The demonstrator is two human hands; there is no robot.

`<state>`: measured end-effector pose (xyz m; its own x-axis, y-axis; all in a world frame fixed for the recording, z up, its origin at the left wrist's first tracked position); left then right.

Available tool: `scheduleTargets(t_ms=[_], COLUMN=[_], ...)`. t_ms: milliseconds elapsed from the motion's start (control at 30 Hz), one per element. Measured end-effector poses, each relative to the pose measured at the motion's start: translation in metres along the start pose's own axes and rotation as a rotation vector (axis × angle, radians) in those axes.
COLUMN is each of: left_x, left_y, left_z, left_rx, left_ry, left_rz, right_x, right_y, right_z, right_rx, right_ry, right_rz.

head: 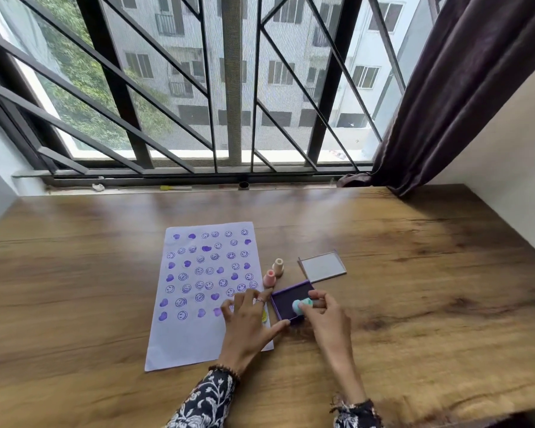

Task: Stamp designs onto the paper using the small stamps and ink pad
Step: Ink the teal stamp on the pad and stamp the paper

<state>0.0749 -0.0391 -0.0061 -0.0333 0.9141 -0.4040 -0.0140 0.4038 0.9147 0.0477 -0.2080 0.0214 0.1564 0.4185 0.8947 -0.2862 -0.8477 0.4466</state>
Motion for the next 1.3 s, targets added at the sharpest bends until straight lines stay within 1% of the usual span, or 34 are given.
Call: scheduleTargets(t_ms=[100,233,333,400,467,500,533,567,700,767,833,1033,1133,1233,1300], left_x=[0.001,0.002,0.002,0.002,0.002,0.002,0.002,0.002,0.002,0.003,0.003,0.002,0.003,0.005,0.005], left_y=[-0.001,-0.003,-0.004,-0.005,-0.004,-0.004,-0.004,-0.003,-0.003,-0.002,-0.005,-0.005,-0.006,-0.007,-0.007], left_z=[0.001,0.0,-0.001,-0.001,-0.001,-0.001,-0.002,-0.002,-0.002,-0.001,-0.002,-0.002,-0.002,0.0,0.001], left_rx=[-0.002,-0.006,-0.01,-0.009,-0.017,-0.016,-0.013,-0.021,-0.035,-0.044,-0.037,-0.061,-0.046,0.016,0.058], left_ry=[-0.001,0.007,0.001,0.001,0.003,0.007,0.009,0.007,0.009,0.012,0.002,-0.021,-0.009,0.025,0.004], left_rz=[-0.002,-0.052,-0.075,-0.075,-0.076,-0.083,-0.09,-0.092,-0.087,-0.07,-0.073,-0.062,-0.033,-0.005,-0.037], right_x=[0.025,0.074,0.119,0.141,0.15,0.147,0.139,0.125,0.052,0.039,0.036,0.036,0.036,0.035,0.033], right_y=[0.004,0.022,0.041,0.05,0.051,0.049,0.042,0.033,-0.011,-0.016,-0.015,-0.017,-0.018,-0.019,-0.018], right_z=[0.006,0.014,0.008,-0.002,-0.01,-0.013,-0.014,-0.014,-0.007,-0.001,0.001,-0.001,-0.002,-0.004,-0.005], right_rx=[0.024,-0.02,-0.148,-0.276,-0.421,-0.474,-0.499,-0.481,-0.176,-0.127,-0.122,-0.111,-0.11,-0.123,-0.136], right_ry=[0.132,0.321,0.51,0.657,0.772,0.791,0.783,0.752,0.511,0.46,0.432,0.455,0.469,0.477,0.471], right_rz=[-0.182,-0.29,-0.389,-0.516,-0.635,-0.659,-0.671,-0.689,-0.686,-0.716,-0.732,-0.78,-0.795,-0.778,-0.749])
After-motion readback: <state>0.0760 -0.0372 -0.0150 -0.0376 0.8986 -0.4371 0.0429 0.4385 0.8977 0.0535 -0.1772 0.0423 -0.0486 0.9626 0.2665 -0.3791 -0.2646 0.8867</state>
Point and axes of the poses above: each hand's wrist, its own z-axis towards the middle knuckle, its own y-axis out of the back of the hand, x = y × z, the point moved 8 cm from there along z, towards the middle knuckle, and after that the axes turned 12 degrees about y, right-handed, at the moved point
